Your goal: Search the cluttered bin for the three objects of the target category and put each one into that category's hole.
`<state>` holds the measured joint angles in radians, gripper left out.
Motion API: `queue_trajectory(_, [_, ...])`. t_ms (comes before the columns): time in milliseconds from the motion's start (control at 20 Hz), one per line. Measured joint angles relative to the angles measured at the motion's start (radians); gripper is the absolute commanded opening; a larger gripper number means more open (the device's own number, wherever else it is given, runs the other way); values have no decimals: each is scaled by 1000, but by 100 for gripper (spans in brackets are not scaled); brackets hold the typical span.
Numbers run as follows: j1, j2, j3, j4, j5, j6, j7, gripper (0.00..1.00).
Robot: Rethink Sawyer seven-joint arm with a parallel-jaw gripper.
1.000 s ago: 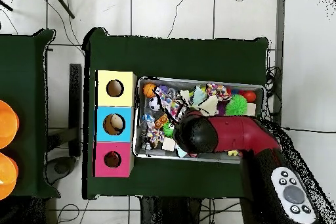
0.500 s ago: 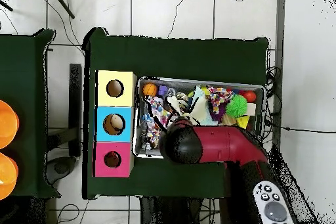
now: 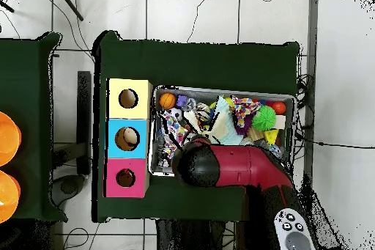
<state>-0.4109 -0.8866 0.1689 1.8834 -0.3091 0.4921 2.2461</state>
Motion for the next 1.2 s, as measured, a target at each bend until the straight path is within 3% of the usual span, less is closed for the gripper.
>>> queue_trajectory(450, [3, 9, -34, 4, 19, -3, 0, 0])
queue_trajectory(650, [2, 55, -51, 4, 19, -53, 0, 0])
queue_trajectory(850, [-10, 152, -62, 1, 19, -195, 0, 0])
queue_trajectory(950, [-26, 229, -62, -1, 20, -315, 0, 0])
queue_trajectory(1200, [-61, 352, -61, -12, 21, -478, 0, 0])
